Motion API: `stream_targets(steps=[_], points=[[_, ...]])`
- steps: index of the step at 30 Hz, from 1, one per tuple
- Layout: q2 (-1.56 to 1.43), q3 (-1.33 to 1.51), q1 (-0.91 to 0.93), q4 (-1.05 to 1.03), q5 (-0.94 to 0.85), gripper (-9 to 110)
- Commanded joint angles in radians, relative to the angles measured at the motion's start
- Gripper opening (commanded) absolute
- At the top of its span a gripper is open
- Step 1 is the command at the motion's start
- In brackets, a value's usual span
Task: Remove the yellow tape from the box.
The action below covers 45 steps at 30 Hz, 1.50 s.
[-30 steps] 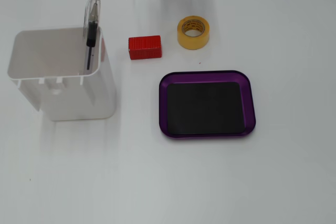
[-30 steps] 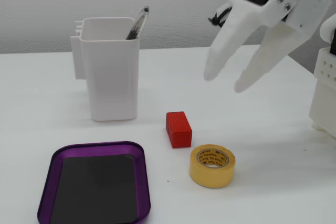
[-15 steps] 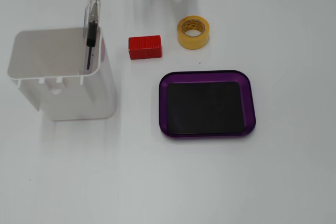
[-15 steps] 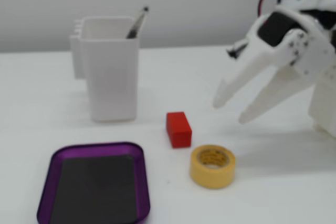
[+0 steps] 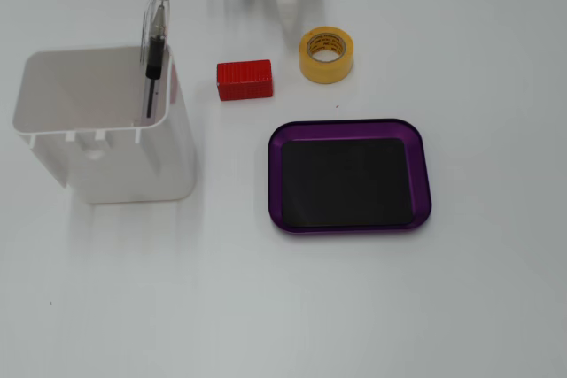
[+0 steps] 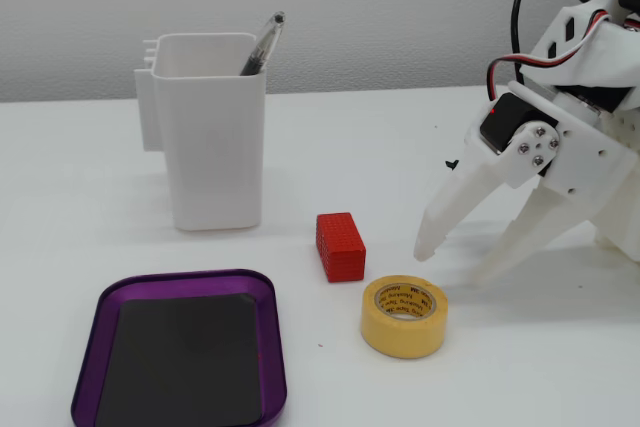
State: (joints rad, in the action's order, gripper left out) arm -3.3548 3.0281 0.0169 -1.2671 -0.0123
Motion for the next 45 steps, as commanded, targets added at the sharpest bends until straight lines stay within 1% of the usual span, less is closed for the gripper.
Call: stream_targets(steps=[1, 3, 6, 8, 45], points=[[-0.094, 0.012, 0.003, 0.002, 0.008, 15], [-0.094, 0.012, 0.006, 0.002, 0.008, 11], [-0.094, 0.012, 0.006, 0.002, 0.009, -2], [-0.094, 0.012, 0.008, 0.0, 0.015, 1], [-0.094, 0.012, 0.002, 0.0, 0.009, 0]])
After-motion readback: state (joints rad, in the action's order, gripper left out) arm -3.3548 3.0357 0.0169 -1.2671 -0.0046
